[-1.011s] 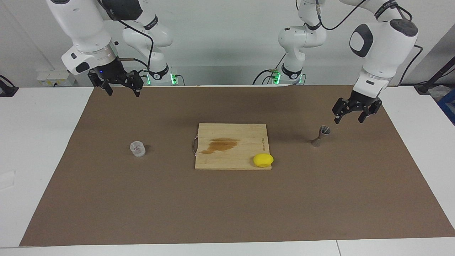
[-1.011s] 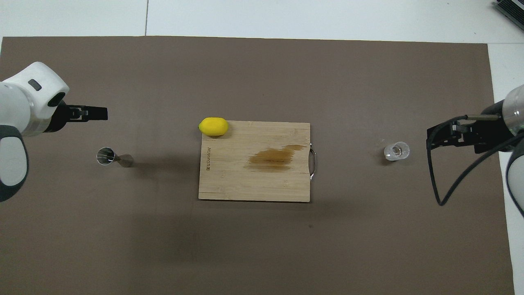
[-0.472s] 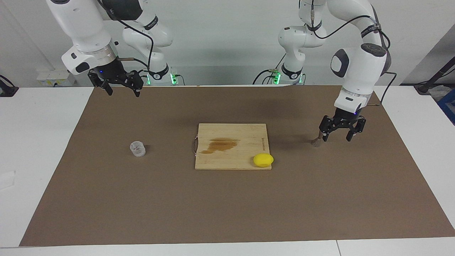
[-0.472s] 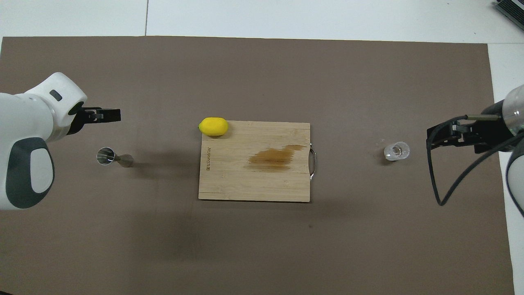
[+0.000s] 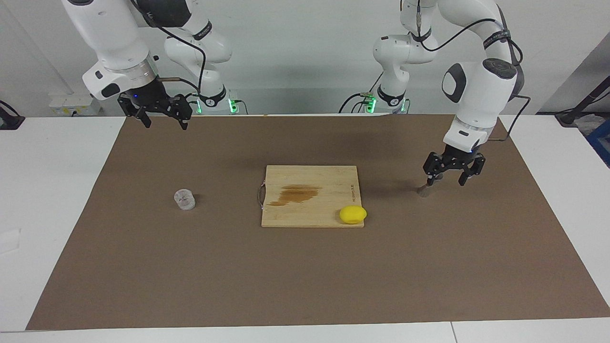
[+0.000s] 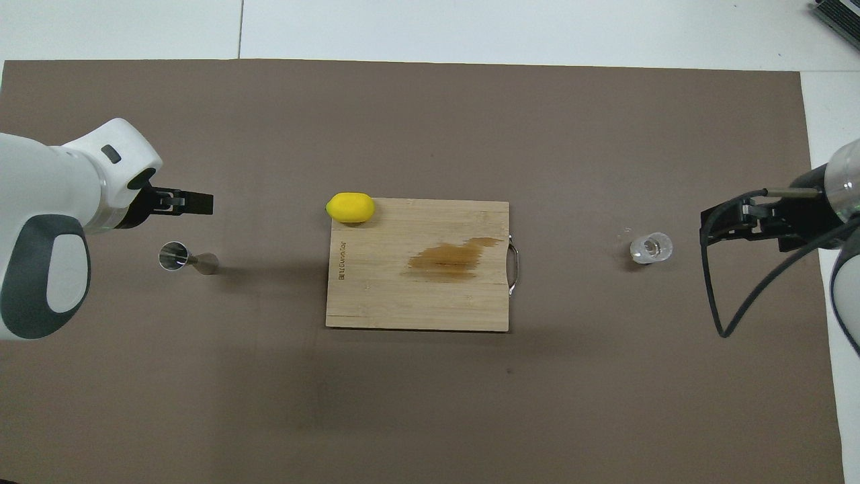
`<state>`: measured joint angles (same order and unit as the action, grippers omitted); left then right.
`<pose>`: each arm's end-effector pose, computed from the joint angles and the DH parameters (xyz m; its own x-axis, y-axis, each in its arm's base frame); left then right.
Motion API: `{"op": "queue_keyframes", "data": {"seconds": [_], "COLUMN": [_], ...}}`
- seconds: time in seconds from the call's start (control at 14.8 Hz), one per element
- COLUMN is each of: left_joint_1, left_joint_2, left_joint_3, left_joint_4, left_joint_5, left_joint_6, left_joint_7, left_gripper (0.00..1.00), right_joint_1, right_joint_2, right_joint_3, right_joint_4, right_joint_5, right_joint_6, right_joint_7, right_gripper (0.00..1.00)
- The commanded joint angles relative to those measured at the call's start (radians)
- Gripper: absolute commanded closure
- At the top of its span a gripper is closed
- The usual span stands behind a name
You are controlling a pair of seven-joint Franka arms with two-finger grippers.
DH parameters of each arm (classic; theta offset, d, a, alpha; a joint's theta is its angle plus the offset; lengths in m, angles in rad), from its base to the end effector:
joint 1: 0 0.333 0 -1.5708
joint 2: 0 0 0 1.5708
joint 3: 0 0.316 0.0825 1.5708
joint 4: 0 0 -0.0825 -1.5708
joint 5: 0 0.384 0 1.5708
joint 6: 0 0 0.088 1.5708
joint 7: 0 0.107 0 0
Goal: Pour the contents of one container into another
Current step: 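Move the left gripper forward toward the small steel cup, then lower the open left gripper around the steel cup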
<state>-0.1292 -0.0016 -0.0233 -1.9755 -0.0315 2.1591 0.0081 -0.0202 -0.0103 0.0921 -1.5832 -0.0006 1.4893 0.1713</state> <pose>0.5669 -0.0884 0.4854 0.9729 -0.1400 0.1841 -0.1475 -0.9887 0.0274 0.5408 0.0391 0.6175 0.9916 -0.0996 -0.0821 -0.0986 -0.9950 0.0158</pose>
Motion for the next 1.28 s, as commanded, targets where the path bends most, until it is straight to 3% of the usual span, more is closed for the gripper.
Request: {"op": "queue_keyframes", "data": {"seconds": [0.0, 0.27, 0.47, 0.67, 1.21], "left_joint_1": [-0.032, -0.020, 0.002, 0.060, 0.204], "left_joint_2": [0.008, 0.020, 0.077, 0.124, 0.149], "left_joint_3": [0.010, 0.009, 0.011, 0.009, 0.009], "left_joint_4": [0.017, 0.055, 0.151, 0.207, 0.201], "left_joint_5": [0.015, -0.013, -0.183, -0.305, -0.602], "left_joint_6": [-0.027, -0.090, -0.177, -0.212, -0.280], "left_joint_7": [-0.007, 0.015, 0.088, 0.302, 1.080], "left_gripper": [0.00, 0.00, 0.00, 0.00, 0.00], "right_joint_1": [-0.012, -0.012, -0.012, -0.012, -0.011], "right_joint_2": [-0.020, -0.020, -0.020, -0.020, -0.020], "right_joint_3": [0.005, 0.005, 0.005, 0.005, 0.005], "right_joint_4": [-0.021, -0.021, -0.021, -0.021, -0.021], "right_joint_5": [0.004, 0.004, 0.004, 0.004, 0.004], "right_joint_6": [0.002, 0.002, 0.002, 0.000, 0.000], "right_joint_7": [0.008, 0.008, 0.008, 0.008, 0.008], "right_gripper": [0.00, 0.00, 0.00, 0.00, 0.00]}}
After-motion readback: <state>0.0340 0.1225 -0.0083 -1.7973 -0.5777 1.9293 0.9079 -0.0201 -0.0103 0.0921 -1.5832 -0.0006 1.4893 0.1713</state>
